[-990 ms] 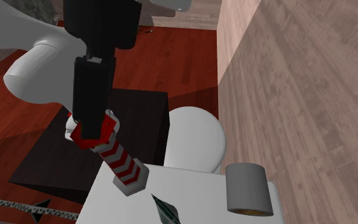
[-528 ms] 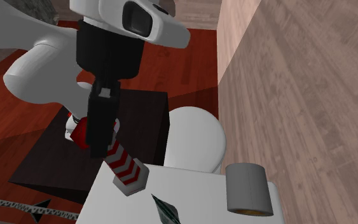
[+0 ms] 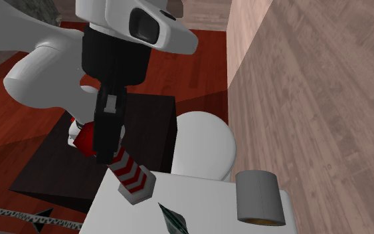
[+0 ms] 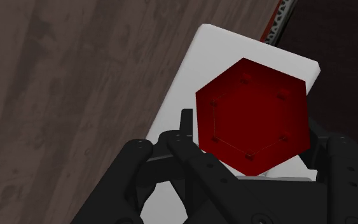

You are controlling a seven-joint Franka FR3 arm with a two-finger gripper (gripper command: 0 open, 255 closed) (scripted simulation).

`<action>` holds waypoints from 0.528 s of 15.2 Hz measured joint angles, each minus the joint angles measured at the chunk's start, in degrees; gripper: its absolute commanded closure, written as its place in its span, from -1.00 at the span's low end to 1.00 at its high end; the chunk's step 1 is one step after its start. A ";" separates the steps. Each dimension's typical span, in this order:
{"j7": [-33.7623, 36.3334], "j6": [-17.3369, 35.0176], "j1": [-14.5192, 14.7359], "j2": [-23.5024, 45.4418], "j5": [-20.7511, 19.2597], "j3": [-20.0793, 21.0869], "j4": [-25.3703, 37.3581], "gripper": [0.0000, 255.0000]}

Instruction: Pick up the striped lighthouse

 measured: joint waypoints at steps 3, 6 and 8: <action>0.00 0.00 0.00 -0.03 0.00 0.01 -0.02 1.00; -0.42 -0.67 -0.01 0.02 0.12 0.11 0.76 1.00; -1.09 -1.90 0.00 -0.02 0.37 0.41 2.10 1.00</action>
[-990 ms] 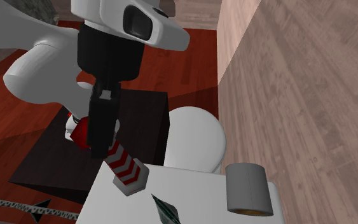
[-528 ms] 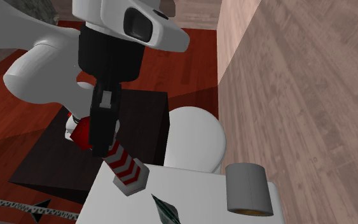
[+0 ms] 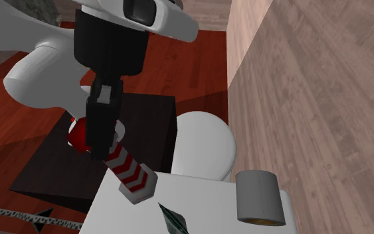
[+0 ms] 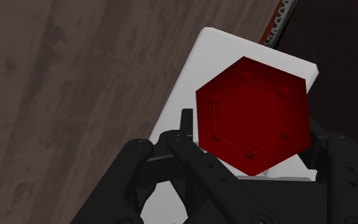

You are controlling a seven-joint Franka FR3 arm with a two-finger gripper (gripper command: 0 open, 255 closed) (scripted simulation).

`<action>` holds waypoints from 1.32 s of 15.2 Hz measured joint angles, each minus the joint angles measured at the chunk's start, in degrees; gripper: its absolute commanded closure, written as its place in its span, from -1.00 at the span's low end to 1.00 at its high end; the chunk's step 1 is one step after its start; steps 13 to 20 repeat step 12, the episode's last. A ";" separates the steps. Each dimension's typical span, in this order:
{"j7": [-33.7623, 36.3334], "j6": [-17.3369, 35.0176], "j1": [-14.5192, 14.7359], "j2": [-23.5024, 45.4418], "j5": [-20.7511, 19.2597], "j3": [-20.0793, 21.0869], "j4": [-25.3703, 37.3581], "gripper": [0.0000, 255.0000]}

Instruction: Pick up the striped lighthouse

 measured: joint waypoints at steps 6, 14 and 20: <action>-1.97 -3.60 0.05 0.30 0.65 0.86 4.37 1.00; -3.60 -6.98 0.14 0.91 1.30 1.85 8.68 1.00; -3.60 -6.98 0.14 0.91 1.30 1.85 8.68 1.00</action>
